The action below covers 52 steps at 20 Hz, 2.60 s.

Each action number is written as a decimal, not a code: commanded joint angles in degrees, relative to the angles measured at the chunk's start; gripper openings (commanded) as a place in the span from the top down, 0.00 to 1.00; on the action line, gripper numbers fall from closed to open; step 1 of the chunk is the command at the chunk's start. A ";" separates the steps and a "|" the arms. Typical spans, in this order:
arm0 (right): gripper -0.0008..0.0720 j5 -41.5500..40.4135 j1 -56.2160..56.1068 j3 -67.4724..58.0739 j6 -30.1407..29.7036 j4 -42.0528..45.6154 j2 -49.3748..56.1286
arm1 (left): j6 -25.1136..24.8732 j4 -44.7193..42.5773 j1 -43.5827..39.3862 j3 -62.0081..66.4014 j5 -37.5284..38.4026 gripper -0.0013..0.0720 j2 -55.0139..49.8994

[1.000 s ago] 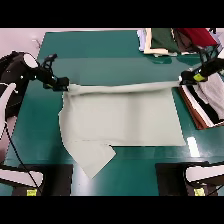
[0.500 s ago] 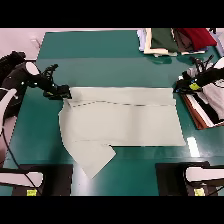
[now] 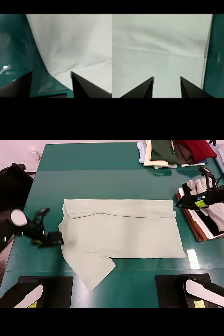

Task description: Fold the shirts.

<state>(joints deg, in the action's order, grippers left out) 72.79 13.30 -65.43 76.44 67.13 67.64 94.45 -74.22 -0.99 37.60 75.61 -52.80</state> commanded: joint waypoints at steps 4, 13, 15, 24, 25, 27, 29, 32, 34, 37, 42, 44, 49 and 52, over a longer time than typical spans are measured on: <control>0.47 -1.20 -0.07 1.57 0.02 -0.20 -2.03 | 0.98 10.34 0.02 -14.29 -4.09 0.23 5.95; 0.47 -0.50 -0.04 1.55 0.09 -0.17 -2.03 | -4.76 19.87 0.04 -18.75 -6.78 0.57 5.95; 0.47 1.31 1.01 1.57 0.02 -0.09 -2.03 | -5.33 20.04 0.04 -17.92 -5.64 0.93 5.97; 0.21 11.17 21.49 23.74 -0.63 7.87 -7.28 | -7.52 16.15 0.04 -6.84 -1.75 0.95 5.97; 0.21 11.50 23.63 26.49 -0.66 7.30 -6.67 | -7.52 16.11 0.04 -6.58 -1.77 0.95 5.97; 0.28 11.41 24.52 30.58 -0.63 6.95 -5.16 | -7.54 16.11 0.04 -6.58 -1.73 0.95 5.97; 0.30 9.46 22.73 33.42 -0.66 4.37 -3.54 | -7.54 16.11 0.04 -6.58 -1.73 0.95 5.97; 0.41 7.23 17.20 34.58 -0.61 3.91 -1.11 | -7.54 16.11 0.04 -6.58 -1.66 0.95 5.97; 0.67 4.98 13.75 34.45 -0.66 3.39 -1.88 | -8.11 15.91 0.04 -6.56 -1.14 0.95 5.97; 0.96 5.68 9.77 31.56 -1.44 3.69 -6.73 | -8.09 12.61 0.04 -4.17 2.05 0.96 6.12; 0.96 13.05 5.70 27.12 -1.36 10.71 -16.48 | -5.75 9.97 0.04 -3.45 8.35 0.96 16.65; 0.96 13.29 4.87 27.12 -1.36 11.61 -20.02 | -5.81 10.16 0.04 -3.32 11.65 0.96 17.70; 0.96 8.13 1.53 22.60 -0.31 11.34 -18.05 | -8.02 9.86 0.04 0.72 3.52 0.96 13.44; 0.96 5.55 -1.73 14.45 0.17 11.28 -9.68 | -10.84 8.87 0.04 8.04 -3.17 0.96 4.76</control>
<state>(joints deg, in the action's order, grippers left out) 81.06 14.17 -45.32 75.81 78.22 52.86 86.24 -64.36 -1.02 40.40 79.00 -42.22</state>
